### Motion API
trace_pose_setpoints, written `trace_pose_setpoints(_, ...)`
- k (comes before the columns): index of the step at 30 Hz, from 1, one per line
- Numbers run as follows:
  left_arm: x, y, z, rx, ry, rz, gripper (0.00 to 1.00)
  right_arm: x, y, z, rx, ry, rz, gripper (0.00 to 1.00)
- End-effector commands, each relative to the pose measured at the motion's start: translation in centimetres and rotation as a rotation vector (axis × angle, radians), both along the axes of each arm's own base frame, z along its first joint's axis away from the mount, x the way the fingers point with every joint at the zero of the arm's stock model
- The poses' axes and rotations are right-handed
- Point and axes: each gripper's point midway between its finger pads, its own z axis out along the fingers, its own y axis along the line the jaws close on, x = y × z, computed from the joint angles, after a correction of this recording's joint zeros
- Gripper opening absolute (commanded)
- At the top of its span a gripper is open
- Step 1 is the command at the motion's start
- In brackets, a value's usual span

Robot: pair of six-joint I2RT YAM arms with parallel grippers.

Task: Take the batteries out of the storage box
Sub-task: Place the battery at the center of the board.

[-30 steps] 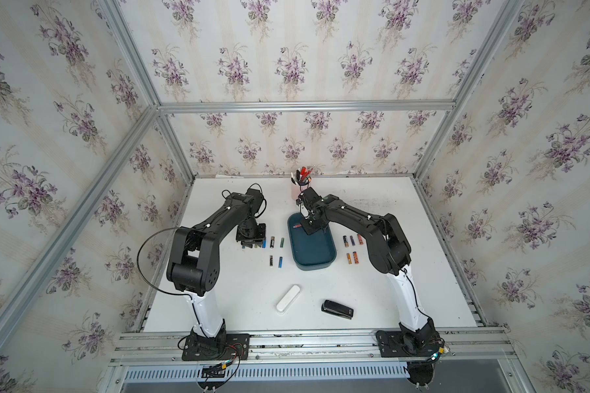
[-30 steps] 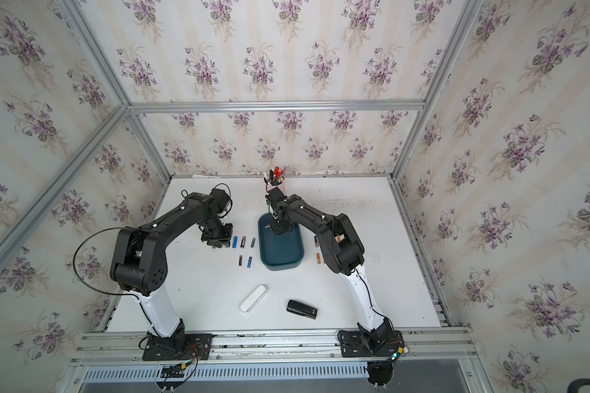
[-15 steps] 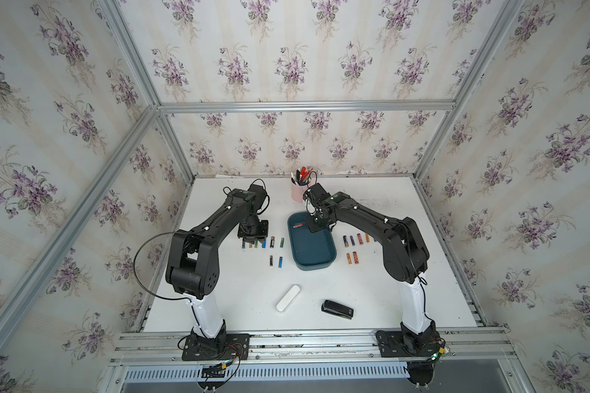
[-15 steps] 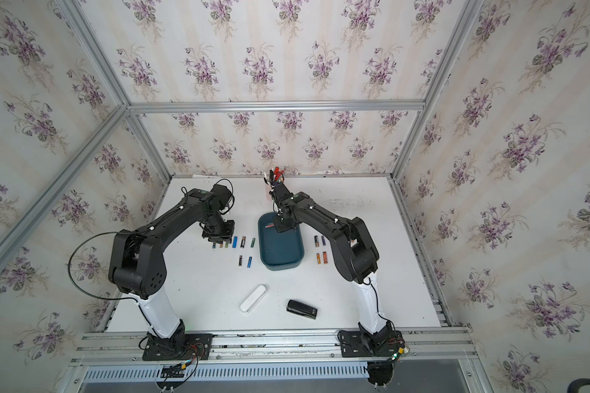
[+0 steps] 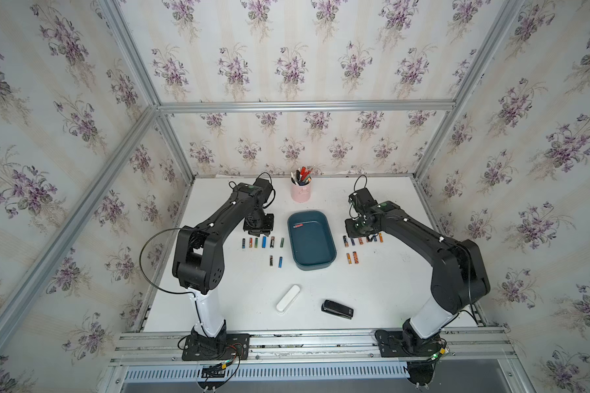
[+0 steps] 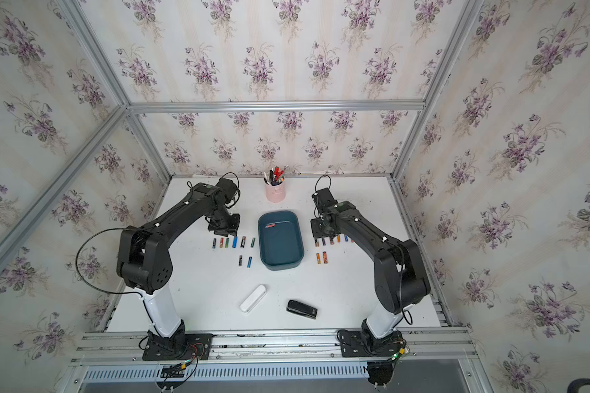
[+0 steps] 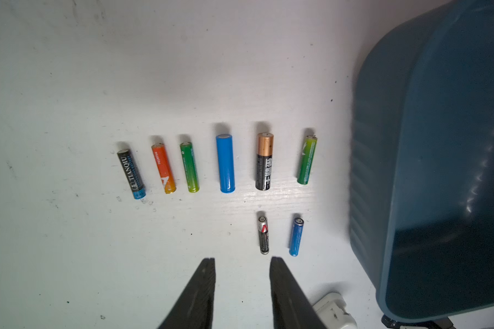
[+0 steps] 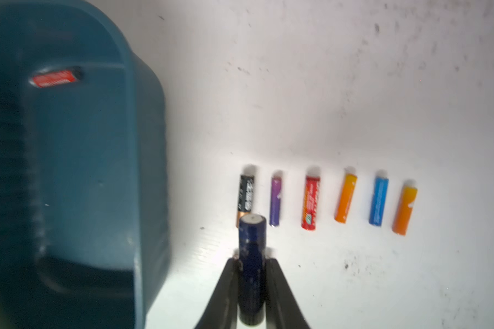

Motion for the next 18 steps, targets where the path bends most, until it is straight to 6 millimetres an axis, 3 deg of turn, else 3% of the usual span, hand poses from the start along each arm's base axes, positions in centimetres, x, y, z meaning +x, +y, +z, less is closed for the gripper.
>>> trace_pose_setpoints(1, -0.3, 0.1, -0.1, 0.020, 0.027, -0.020, 0.38, -0.7, -1.9, -1.4, 0.004, 0.004, -0.039, 0.21)
trace_pose_setpoints(7, -0.4, 0.0, -0.1, 0.031, 0.031, -0.029, 0.38, -2.5, -3.9, -4.6, 0.012, 0.054, -0.058, 0.21)
trace_pose_setpoints(18, -0.7, -0.2, -0.7, 0.040, 0.050, -0.038, 0.38, -3.4, -4.2, -6.8, -0.006, 0.101, -0.067, 0.21)
